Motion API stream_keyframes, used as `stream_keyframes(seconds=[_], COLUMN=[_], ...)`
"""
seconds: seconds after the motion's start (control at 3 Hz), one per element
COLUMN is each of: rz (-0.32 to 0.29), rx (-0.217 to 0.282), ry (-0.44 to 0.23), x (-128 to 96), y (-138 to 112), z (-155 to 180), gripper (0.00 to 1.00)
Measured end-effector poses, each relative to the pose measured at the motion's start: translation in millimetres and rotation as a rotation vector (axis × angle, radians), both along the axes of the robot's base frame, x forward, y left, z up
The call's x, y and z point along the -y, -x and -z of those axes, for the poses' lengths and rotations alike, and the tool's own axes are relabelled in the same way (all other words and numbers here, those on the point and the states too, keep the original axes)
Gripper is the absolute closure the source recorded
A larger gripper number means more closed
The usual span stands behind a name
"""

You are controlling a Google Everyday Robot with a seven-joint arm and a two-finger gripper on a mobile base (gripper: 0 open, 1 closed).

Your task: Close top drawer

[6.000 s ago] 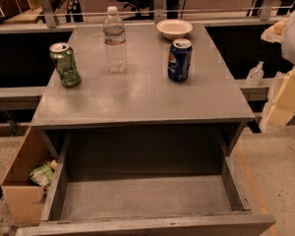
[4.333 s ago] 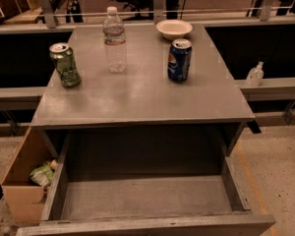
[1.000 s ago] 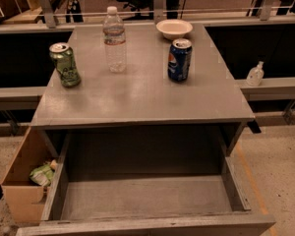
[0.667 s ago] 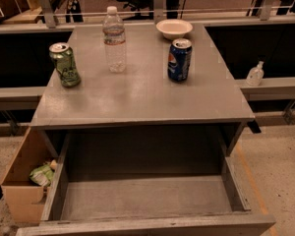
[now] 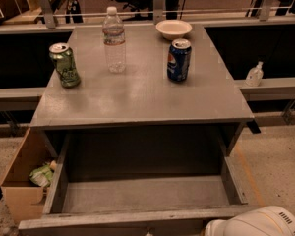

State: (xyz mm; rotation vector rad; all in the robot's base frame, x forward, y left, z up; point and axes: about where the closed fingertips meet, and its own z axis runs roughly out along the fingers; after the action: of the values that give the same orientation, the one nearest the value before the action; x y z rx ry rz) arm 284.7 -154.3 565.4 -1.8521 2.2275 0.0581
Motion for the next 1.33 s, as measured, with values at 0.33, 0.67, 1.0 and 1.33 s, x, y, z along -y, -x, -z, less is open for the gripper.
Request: stream_keyframes(seconds=[0.33, 0.67, 1.0, 1.33], rz=[0.0, -0.021, -0.024, -0.072], rx=[0.0, 0.045, 0.052, 0.115], ry=[0.0, -0.004, -0.005, -0.008], x=[0.0, -9.6, -11.4, -33.0], y=[0.2, -31.4, -34.8, -78.2], z=[0.0, -11.1, -12.8, -33.5], gripper=[1.0, 1.0, 1.0, 1.0])
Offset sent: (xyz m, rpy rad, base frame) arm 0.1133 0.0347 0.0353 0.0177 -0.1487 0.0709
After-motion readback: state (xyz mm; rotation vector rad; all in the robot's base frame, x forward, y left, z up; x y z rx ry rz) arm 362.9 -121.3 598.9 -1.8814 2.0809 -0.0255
